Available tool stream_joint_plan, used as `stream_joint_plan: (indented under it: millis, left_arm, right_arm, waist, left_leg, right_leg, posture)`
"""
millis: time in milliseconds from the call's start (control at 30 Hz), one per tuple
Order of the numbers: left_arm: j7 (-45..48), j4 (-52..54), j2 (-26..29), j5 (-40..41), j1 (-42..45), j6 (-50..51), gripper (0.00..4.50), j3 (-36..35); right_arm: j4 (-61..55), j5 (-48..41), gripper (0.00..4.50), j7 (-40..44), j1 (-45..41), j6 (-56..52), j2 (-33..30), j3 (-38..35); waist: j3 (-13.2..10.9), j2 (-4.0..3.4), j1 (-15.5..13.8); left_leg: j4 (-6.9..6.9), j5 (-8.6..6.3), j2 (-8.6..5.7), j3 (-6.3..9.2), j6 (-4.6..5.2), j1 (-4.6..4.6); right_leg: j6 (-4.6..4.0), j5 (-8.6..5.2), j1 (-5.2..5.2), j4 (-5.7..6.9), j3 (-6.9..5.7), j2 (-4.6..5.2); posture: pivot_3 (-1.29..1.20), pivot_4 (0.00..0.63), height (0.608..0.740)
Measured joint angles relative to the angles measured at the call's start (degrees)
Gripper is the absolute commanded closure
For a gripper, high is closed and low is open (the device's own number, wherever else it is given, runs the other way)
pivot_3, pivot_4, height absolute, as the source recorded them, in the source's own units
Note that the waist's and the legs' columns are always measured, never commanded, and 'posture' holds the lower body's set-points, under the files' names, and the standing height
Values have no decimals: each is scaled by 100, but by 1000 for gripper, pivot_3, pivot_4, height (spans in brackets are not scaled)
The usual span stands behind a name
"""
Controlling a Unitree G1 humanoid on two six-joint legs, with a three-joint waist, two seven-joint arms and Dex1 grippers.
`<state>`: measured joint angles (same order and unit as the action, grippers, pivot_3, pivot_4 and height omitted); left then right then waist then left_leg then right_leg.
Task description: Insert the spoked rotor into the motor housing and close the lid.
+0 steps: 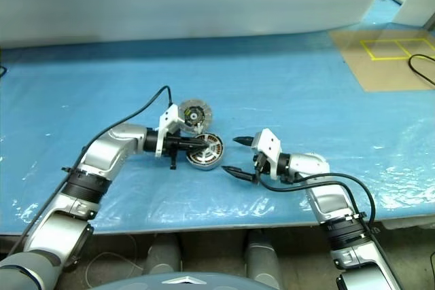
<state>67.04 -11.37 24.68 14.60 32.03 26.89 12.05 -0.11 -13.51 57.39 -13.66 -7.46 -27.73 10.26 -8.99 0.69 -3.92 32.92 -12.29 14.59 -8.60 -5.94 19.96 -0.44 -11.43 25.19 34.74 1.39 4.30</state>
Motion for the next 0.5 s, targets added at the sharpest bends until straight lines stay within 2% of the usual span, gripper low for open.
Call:
stream_joint_plan:
  millis: [500]
  left_arm:
    - [-415, 248, -41, -27, -361, -320, 4457, 51]
  right_arm:
    - [0, -1, 0, 3, -106, -7, 0, -1]
  waist:
    - [9, -13, -3]
  left_leg:
    - [0, 0, -2, -2, 1, -12]
  right_leg:
    - [1, -1, -10, 0, 2, 2]
  posture:
    - [0, 150, 740]
